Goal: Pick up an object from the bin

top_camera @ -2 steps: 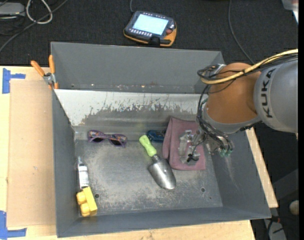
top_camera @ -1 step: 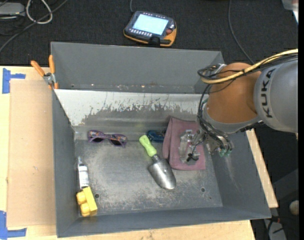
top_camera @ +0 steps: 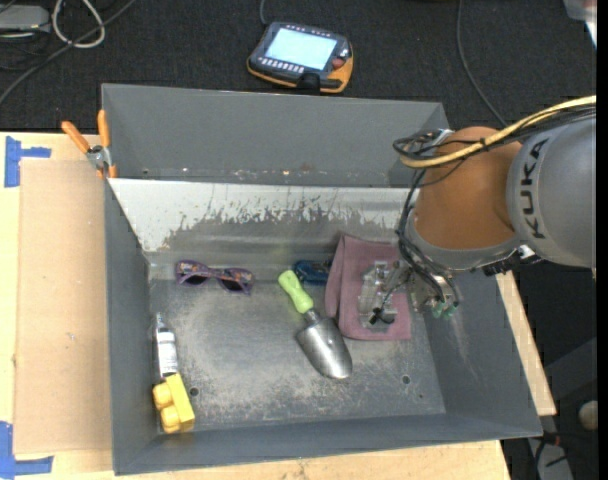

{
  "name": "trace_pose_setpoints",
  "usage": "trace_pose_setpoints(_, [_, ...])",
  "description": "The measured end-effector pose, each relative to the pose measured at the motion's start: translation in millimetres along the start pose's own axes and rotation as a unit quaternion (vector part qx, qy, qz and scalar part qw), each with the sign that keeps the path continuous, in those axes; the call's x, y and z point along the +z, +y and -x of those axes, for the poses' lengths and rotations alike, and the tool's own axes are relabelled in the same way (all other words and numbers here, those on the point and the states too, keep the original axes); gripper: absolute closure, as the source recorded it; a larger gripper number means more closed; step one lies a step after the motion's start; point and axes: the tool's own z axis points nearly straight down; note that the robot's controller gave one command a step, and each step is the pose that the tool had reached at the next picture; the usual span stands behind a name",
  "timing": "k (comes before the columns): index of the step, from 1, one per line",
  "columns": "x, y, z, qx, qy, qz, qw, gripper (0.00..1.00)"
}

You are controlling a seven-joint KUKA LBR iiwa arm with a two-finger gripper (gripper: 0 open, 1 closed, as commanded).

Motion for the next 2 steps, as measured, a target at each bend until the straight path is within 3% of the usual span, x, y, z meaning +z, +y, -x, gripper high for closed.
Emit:
trace_pose_setpoints(1, [20.5,-56.8,-17.1,-0.021,0.0006,0.001,0.9998,0.00])
trace_pose_setpoints(2, [20.5,-56.7,-17.1,-0.021,0.0006,0.001,0.9998,0.00])
